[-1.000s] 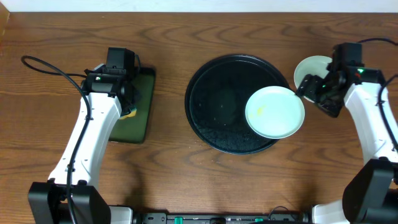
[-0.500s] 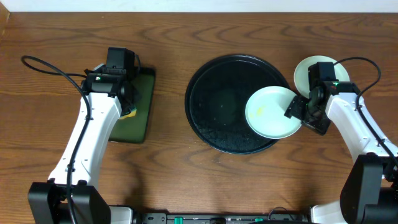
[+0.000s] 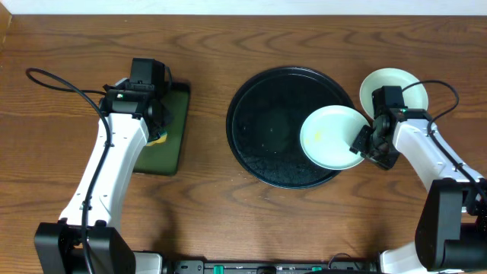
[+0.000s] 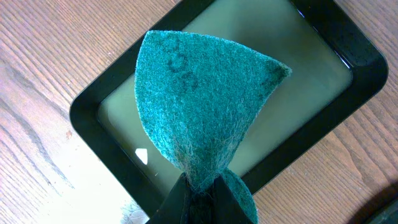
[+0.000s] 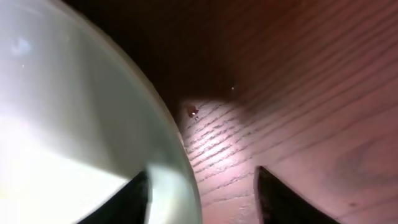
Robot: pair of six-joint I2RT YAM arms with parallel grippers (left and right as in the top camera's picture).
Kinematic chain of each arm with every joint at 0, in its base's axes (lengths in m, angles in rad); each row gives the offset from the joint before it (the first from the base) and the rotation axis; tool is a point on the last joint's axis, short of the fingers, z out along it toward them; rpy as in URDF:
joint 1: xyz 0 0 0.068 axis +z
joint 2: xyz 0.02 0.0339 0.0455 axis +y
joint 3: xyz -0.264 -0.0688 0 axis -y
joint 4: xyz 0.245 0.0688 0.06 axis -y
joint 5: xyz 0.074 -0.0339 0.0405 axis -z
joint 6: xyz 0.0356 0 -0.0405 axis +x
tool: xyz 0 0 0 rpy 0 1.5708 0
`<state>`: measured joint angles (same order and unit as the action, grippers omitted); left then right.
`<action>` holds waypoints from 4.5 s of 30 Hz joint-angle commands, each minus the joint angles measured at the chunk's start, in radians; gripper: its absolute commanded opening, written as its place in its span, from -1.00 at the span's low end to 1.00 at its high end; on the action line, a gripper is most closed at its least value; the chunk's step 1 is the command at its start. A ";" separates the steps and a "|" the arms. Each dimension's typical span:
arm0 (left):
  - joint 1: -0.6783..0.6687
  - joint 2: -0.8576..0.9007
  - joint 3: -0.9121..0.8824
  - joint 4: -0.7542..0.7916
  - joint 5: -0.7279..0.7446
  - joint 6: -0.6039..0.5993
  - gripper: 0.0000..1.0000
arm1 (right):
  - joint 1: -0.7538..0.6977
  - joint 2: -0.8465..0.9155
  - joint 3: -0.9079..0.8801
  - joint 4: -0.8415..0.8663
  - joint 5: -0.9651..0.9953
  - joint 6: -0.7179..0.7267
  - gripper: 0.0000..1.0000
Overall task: Clean dirty plates on tray and stack at the side
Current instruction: 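Grasp the lower green plate rim with right gripper, drag to tray center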
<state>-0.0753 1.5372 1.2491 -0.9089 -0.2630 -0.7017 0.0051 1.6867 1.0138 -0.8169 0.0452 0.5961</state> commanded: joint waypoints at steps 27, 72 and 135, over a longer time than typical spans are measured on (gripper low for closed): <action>0.002 -0.008 -0.002 0.005 -0.006 0.009 -0.85 | 0.201 0.002 0.188 0.166 -0.181 -0.103 -0.98; 0.154 0.385 -0.001 0.331 0.262 0.097 -0.22 | 0.271 0.003 -0.070 0.477 -0.241 -0.066 -0.97; 0.062 -0.079 -0.024 0.305 0.323 0.231 -0.85 | 0.270 0.103 -0.074 0.517 -0.305 -0.158 -0.91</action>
<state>0.0303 1.5581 1.1904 -0.6029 0.0399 -0.4980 0.2699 1.7134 0.9455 -0.3157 -0.1680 0.4541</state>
